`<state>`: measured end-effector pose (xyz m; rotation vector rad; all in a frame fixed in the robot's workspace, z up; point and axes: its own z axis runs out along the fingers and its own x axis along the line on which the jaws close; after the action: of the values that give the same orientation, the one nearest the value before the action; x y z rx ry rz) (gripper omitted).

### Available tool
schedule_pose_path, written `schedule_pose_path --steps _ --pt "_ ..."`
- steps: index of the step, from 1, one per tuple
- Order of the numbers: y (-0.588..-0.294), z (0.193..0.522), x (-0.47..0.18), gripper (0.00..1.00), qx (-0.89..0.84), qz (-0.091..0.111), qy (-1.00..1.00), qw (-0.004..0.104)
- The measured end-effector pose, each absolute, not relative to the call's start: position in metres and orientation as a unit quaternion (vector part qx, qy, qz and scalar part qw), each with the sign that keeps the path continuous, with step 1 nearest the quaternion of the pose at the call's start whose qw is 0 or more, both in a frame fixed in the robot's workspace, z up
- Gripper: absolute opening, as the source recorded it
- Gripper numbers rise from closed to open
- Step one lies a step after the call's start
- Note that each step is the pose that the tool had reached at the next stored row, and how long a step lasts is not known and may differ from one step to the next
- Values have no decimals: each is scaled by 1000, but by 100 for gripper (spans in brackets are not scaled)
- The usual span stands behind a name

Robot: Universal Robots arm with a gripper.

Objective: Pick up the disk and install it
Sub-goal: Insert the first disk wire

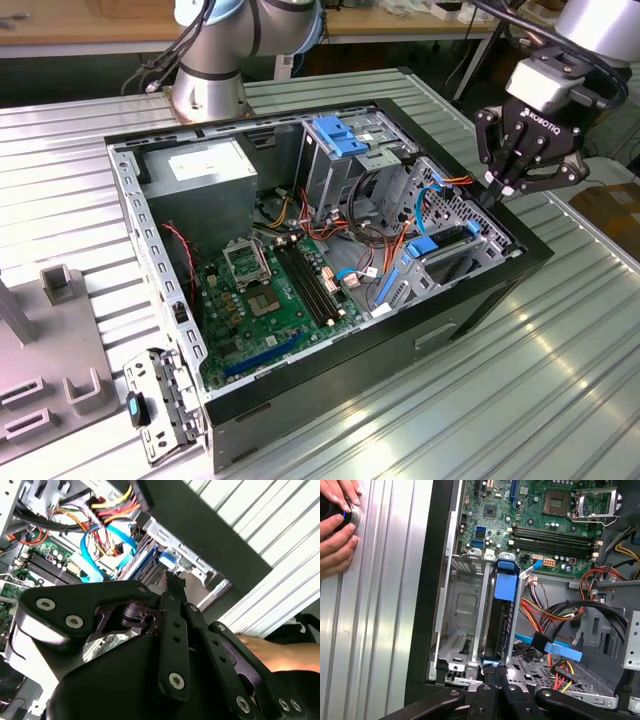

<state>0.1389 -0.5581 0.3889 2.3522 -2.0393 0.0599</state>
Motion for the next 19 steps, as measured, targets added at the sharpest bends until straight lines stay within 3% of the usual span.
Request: schedule_pose_path --steps 19 --pt "-552 386 147 11 900 22 -435 8"
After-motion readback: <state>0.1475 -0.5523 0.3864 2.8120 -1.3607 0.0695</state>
